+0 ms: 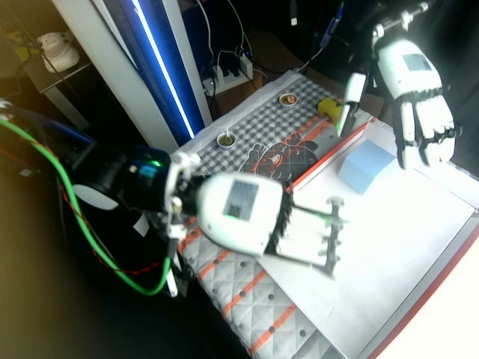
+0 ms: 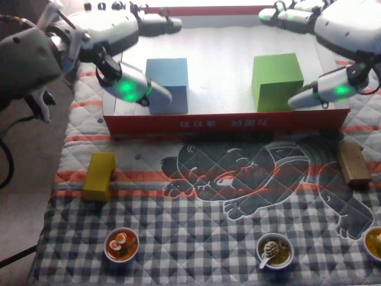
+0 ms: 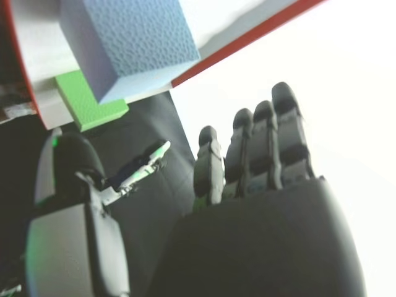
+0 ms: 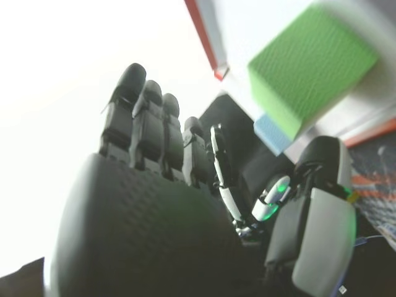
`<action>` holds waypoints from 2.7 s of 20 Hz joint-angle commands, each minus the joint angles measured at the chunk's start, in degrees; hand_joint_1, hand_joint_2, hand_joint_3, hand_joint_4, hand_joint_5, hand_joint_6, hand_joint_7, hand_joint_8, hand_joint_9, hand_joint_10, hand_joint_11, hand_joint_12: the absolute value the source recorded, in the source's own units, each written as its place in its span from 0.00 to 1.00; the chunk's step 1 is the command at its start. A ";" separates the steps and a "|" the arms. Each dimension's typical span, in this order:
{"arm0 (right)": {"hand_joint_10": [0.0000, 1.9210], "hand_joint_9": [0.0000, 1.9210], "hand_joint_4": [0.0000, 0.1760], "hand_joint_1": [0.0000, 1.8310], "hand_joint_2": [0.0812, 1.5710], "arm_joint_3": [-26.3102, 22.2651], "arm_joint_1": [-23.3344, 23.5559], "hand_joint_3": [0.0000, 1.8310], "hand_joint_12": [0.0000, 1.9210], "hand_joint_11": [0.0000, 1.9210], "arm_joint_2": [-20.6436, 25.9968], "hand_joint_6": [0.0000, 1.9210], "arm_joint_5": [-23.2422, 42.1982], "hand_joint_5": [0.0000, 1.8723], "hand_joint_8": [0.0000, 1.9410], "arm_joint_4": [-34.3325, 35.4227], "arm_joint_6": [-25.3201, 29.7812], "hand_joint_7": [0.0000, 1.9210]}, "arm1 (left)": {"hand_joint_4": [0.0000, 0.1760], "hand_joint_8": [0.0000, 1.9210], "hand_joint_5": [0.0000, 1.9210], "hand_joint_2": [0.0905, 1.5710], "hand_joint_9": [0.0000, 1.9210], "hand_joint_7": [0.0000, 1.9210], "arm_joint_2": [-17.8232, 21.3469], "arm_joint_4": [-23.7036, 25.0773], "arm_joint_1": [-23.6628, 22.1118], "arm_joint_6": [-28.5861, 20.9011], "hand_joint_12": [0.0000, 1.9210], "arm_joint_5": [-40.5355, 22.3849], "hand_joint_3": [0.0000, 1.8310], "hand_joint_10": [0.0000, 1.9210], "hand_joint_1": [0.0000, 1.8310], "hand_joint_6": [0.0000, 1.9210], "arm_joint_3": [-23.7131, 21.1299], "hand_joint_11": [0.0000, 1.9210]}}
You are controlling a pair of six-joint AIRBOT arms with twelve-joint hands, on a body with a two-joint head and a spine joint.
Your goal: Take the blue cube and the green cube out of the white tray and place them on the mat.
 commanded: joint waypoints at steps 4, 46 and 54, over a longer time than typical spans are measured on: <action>0.01 0.19 0.48 0.46 0.51 1.32 1.44 0.00 0.48 0.01 -1.13 0.00 4.44 0.10 0.00 0.22 -0.04 0.16 | 1.00 0.00 0.08 0.59 0.08 0.08 -2.08 -2.37 -0.79 2.08 0.27 -2.76 0.00 0.00 0.34 0.00 2.59 0.00; 0.06 0.49 0.00 0.55 0.58 -19.24 -15.45 0.00 0.45 0.28 13.90 0.00 33.29 0.43 0.00 -1.71 7.90 0.51 | 0.49 0.49 0.60 0.65 0.32 0.45 15.55 25.00 15.04 -36.13 0.80 -26.54 0.00 0.63 0.61 0.32 -23.26 0.01; 0.00 0.14 0.70 0.53 0.56 -18.12 -18.76 0.00 0.29 0.00 12.69 0.00 33.28 0.04 0.00 -2.17 11.86 0.12 | 0.99 0.00 0.09 0.52 0.15 0.09 13.09 22.52 15.49 -36.13 0.60 -25.98 0.00 0.11 0.43 0.00 -21.32 0.00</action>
